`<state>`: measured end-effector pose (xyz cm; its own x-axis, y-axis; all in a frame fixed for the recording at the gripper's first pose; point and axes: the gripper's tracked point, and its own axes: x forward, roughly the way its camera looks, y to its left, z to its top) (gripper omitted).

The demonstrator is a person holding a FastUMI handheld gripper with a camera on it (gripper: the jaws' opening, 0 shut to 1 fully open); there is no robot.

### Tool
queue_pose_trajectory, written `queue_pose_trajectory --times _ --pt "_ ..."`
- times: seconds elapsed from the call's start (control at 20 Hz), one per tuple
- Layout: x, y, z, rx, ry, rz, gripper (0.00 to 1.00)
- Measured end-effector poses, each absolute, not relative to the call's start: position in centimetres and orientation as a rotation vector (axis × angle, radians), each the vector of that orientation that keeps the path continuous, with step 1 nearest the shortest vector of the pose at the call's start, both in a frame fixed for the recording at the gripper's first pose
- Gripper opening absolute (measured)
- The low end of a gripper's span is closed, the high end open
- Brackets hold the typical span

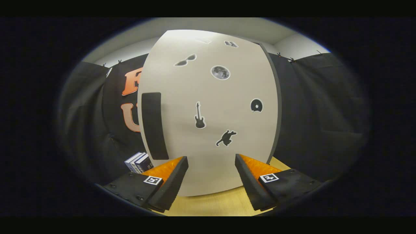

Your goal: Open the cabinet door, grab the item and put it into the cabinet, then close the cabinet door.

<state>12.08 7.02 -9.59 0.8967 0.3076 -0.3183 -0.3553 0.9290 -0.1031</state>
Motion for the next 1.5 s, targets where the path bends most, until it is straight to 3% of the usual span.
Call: queue_pose_trajectory --times 0.75,1.5 --pt "2.8 -1.1 8.5 -0.133 0.132 0.295 0.94" --pt "0.8 -4.1 6.8 -0.109 0.131 0.234 0.94"
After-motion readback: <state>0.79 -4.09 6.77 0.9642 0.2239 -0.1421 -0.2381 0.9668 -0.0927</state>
